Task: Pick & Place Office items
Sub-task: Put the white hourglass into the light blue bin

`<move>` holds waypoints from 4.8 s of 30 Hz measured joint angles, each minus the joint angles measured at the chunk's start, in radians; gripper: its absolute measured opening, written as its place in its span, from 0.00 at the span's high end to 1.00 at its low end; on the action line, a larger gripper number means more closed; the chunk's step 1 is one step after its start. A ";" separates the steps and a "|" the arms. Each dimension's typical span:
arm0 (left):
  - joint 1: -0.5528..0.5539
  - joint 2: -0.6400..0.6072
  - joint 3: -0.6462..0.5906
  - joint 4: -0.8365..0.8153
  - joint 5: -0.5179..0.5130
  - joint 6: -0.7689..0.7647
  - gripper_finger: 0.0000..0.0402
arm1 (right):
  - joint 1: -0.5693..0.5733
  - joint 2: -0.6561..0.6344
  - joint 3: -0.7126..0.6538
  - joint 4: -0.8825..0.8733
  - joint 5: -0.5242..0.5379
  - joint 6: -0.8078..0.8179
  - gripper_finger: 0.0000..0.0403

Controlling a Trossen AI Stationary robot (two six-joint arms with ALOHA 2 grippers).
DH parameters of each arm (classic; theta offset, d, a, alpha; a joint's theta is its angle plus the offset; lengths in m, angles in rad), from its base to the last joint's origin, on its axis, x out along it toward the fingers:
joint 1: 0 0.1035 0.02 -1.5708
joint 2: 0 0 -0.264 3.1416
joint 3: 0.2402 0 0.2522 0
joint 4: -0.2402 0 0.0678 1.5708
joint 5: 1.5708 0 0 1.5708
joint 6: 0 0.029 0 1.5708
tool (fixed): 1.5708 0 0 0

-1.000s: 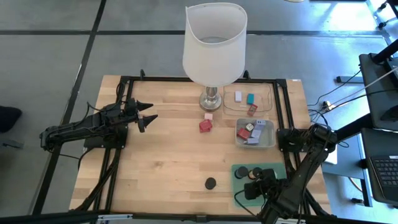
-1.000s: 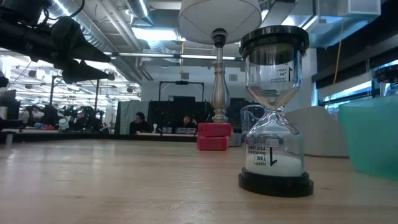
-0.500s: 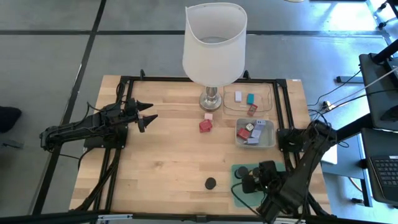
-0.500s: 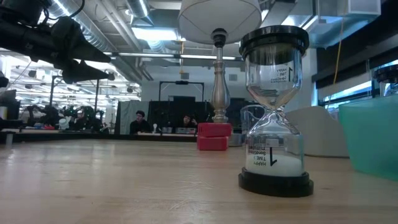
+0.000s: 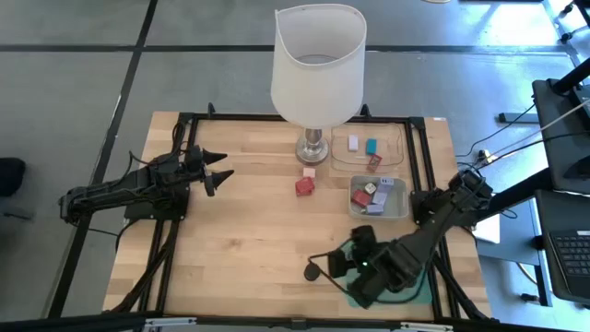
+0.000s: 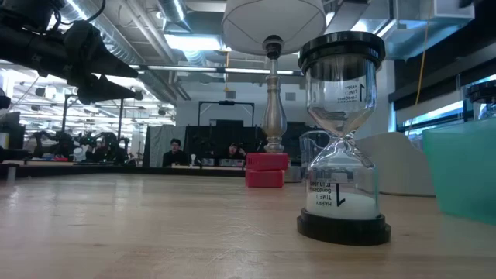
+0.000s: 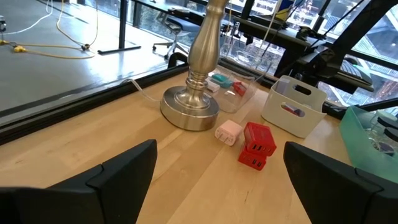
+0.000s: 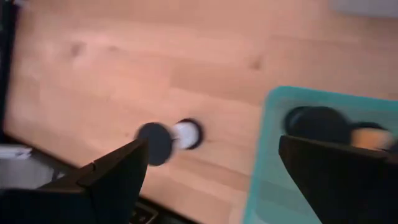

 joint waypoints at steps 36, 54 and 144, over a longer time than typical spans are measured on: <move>0.000 0.000 0.000 0.000 0.000 0.000 0.13 | -0.126 0.137 -0.003 0.396 -0.080 -0.881 0.11; 0.000 0.000 0.000 0.000 0.000 0.000 0.13 | -0.094 0.310 -0.005 0.474 -0.031 -0.943 0.11; 0.000 0.000 0.000 0.000 0.000 0.000 0.13 | 0.184 0.076 -0.251 0.158 -0.008 -0.083 0.48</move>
